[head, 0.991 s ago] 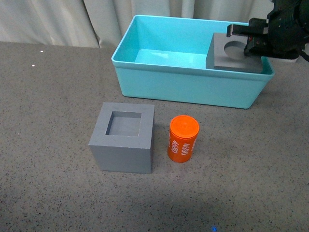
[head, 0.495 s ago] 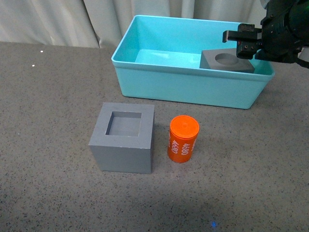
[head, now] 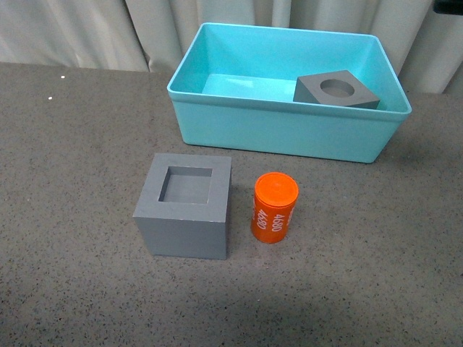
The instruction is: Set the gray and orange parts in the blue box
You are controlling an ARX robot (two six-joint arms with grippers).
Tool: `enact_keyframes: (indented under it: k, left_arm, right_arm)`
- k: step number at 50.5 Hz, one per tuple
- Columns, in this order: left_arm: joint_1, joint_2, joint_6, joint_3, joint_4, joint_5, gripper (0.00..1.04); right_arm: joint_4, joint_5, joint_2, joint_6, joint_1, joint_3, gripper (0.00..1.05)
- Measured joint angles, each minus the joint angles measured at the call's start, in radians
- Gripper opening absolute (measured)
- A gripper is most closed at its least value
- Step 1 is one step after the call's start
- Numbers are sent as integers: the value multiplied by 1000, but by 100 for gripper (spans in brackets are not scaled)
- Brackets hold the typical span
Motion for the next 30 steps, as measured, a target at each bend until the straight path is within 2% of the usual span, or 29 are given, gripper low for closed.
enact_keyframes:
  k: [4,10,12,13,15,16,17,25,30]
  left_arm:
    - [0,0,0,0,0,0,98]
    - [0,0,0,0,0,0,98]
    - [-18,22,-39,16,-53,-63,98]
    - [-39,69,-89,48,-138,-138,98]
    - [-51,162,-163,84,-216,-219,98]
    - [-45,194,-203,88,-221,-219,98]
    - [-42,350,-322,126,-145,-238,98]
    - [-93,653,-374,242,101,-156,98]
    - [-127,924,-374,332,182,-50,98]
  right_arm:
    - [21,0,-89,-25,-3,-96,95]
    - [21,20,-140,-55,-3,-130,95]
    - [21,20,-141,-60,-3,-130,95]
    - [21,21,-141,-61,-3,-130,95]
    - [21,20,-141,-64,-3,-132,95]
    - [21,20,-142,-64,-3,-132,95]
    - [21,21,-142,-68,-3,-132,95]
    - [21,22,-142,-69,-3,-132,95]
    - [21,22,-142,-69,-3,-132,95]
